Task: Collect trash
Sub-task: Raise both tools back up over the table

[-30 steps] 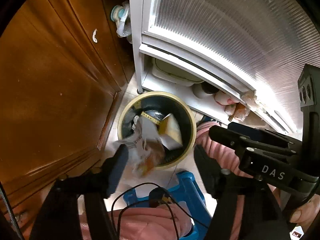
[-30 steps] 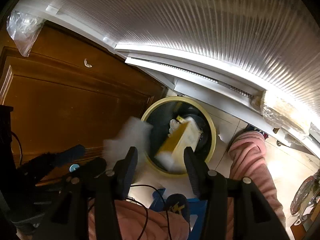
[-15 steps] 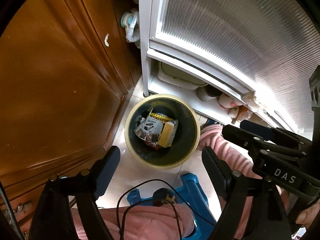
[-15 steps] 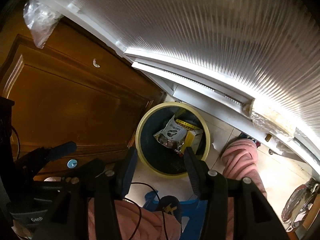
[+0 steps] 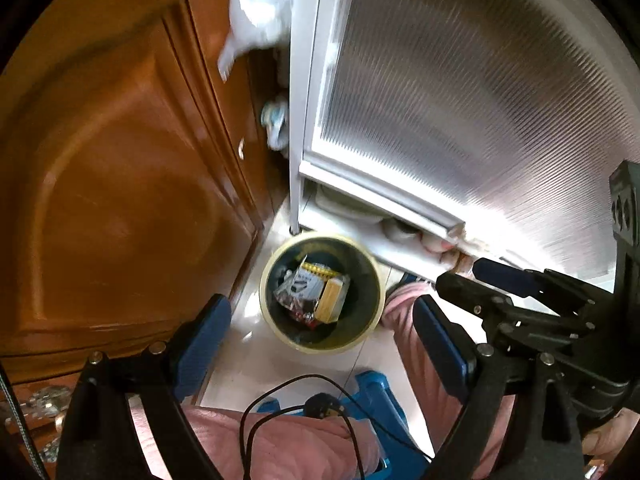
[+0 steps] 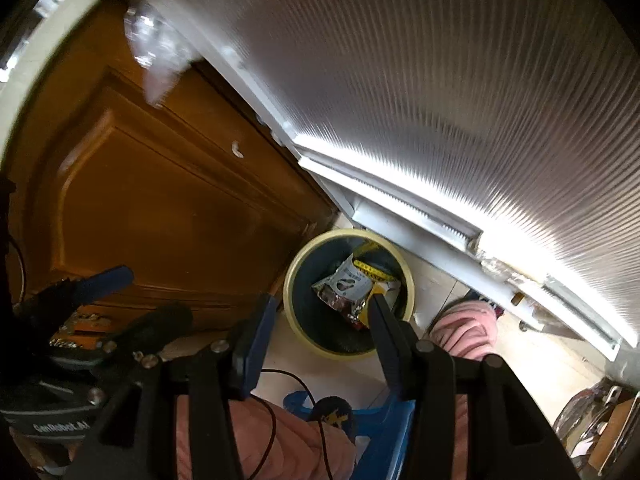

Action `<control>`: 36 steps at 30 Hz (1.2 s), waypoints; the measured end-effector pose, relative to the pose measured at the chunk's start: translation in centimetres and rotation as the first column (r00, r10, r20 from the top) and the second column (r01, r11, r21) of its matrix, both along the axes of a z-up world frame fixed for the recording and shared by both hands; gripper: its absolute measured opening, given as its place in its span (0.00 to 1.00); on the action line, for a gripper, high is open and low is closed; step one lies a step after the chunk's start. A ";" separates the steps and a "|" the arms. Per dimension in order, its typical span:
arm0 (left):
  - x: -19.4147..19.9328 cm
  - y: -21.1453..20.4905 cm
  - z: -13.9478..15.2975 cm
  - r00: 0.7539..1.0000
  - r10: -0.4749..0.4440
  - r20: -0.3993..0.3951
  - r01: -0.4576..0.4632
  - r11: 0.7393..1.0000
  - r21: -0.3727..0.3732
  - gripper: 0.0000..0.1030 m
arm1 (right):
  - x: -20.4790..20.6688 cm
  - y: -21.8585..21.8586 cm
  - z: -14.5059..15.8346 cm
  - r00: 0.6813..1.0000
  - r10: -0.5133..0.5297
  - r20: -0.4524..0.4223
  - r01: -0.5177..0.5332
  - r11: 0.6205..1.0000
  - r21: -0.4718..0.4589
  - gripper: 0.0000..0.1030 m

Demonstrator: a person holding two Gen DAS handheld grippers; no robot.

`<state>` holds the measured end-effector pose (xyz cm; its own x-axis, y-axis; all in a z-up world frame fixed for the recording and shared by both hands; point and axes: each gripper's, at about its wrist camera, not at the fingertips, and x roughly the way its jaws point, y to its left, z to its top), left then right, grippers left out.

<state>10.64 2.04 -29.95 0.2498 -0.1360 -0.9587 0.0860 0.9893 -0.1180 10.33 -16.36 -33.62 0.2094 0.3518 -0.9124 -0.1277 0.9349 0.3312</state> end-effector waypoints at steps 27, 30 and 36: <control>1.5 1.0 25.1 0.897 -0.074 0.435 0.079 0.997 0.006 0.89 | 0.3 -1.0 26.8 0.904 0.090 0.417 -0.092 0.996 -0.014 0.47; 3.3 0.0 26.8 0.877 -0.105 0.469 0.098 0.994 0.039 0.89 | 2.9 -2.3 28.9 0.889 0.067 0.454 -0.063 0.998 -0.024 0.47; 8.6 -2.0 30.0 0.857 -0.155 0.492 0.143 0.988 0.064 0.89 | 8.3 -4.5 31.1 0.877 0.035 0.478 -0.027 0.999 -0.023 0.47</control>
<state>19.25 0.02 0.07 0.6696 -0.1883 -0.7185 0.2733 0.9619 0.0027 18.61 -20.89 -2.52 0.6111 0.3524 -0.7088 -0.2960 0.9322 0.2083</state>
